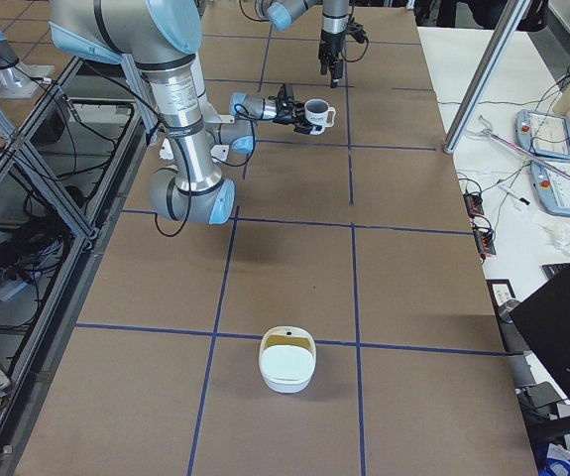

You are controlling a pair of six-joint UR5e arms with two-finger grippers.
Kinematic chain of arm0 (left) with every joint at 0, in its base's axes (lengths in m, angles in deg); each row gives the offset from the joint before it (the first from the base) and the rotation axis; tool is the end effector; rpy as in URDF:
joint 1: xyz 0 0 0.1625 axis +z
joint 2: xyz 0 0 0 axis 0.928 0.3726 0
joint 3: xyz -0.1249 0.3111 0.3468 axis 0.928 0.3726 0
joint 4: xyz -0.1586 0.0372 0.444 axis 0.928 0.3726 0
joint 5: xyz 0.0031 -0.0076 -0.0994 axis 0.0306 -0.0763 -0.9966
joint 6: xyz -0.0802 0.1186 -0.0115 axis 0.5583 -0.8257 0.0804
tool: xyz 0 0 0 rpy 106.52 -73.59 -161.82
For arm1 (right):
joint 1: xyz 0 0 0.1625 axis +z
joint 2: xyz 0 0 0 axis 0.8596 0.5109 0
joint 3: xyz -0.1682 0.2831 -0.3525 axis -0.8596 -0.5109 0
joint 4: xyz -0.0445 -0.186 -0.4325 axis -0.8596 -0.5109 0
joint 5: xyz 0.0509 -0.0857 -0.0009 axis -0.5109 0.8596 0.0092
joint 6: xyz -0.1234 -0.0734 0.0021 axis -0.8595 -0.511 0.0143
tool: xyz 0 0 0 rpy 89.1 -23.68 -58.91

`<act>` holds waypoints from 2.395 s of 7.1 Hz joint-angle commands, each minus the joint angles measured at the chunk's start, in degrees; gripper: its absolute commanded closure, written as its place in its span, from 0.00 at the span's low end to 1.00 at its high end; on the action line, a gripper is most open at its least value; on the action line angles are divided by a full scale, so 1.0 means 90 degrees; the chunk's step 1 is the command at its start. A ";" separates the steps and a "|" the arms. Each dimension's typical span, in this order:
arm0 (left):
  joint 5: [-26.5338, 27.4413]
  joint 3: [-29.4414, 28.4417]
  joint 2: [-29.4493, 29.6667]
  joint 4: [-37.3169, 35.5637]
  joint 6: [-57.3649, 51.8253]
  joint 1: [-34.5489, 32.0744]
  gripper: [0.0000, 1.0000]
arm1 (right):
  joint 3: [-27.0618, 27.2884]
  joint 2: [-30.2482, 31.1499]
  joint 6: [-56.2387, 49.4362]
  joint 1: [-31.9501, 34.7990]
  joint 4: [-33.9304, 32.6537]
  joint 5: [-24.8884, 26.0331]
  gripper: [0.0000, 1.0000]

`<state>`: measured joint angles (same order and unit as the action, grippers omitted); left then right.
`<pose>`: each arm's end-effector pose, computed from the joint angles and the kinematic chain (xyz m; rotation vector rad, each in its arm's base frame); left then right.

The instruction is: Left arm hands cup to right arm to dump lemon

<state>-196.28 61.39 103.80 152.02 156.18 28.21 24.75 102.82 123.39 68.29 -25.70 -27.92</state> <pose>0.5563 -0.5500 0.0258 -0.1451 0.8581 -0.3532 -0.7032 -0.3759 0.2577 1.2587 -0.7591 0.3905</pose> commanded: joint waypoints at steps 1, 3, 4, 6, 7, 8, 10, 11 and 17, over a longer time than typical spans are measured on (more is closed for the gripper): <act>0.0013 -0.0059 -0.0020 -0.0014 -0.0182 0.0225 0.03 | -0.0016 -0.0115 -0.0023 -0.0016 -0.0150 0.0110 0.92; 0.0013 -0.0069 -0.0107 -0.0024 -0.0183 0.0304 0.08 | -0.0006 -0.0125 -0.0033 -0.0006 -0.0151 0.0101 0.93; 0.0013 -0.0059 -0.0117 -0.0024 -0.0183 0.0304 0.13 | 0.0003 -0.0125 -0.0033 -0.0006 -0.0151 0.0100 0.93; 0.0013 -0.0059 -0.0127 -0.0024 -0.0183 0.0314 0.24 | 0.0052 -0.0125 -0.0033 -0.0006 -0.0141 0.0100 0.93; 0.0013 -0.0059 -0.0127 -0.0024 -0.0183 0.0324 0.29 | 0.0091 -0.0154 -0.0139 -0.0006 -0.0141 0.0120 0.92; 0.0033 -0.0039 -0.0176 -0.0024 -0.0183 0.0333 0.36 | 0.0082 -0.0299 -0.0353 -0.0006 -0.0141 0.0120 0.92; 0.0052 -0.0039 -0.0196 -0.0024 -0.0183 0.0372 0.45 | 0.0072 -0.0281 -0.0355 -0.0006 -0.0141 0.0120 0.91; 0.0052 -0.0030 -0.0205 -0.0024 -0.0183 0.0373 0.47 | 0.0062 -0.0271 -0.0365 -0.0006 -0.0141 0.0120 0.91; 0.0130 0.0097 -0.0342 -0.0043 -0.0183 0.0373 0.80 | 0.0072 -0.0281 -0.0365 -0.0006 -0.0121 0.0110 0.88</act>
<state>-195.11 62.18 100.75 151.73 154.50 31.56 25.39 100.30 120.10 68.24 -26.79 -26.85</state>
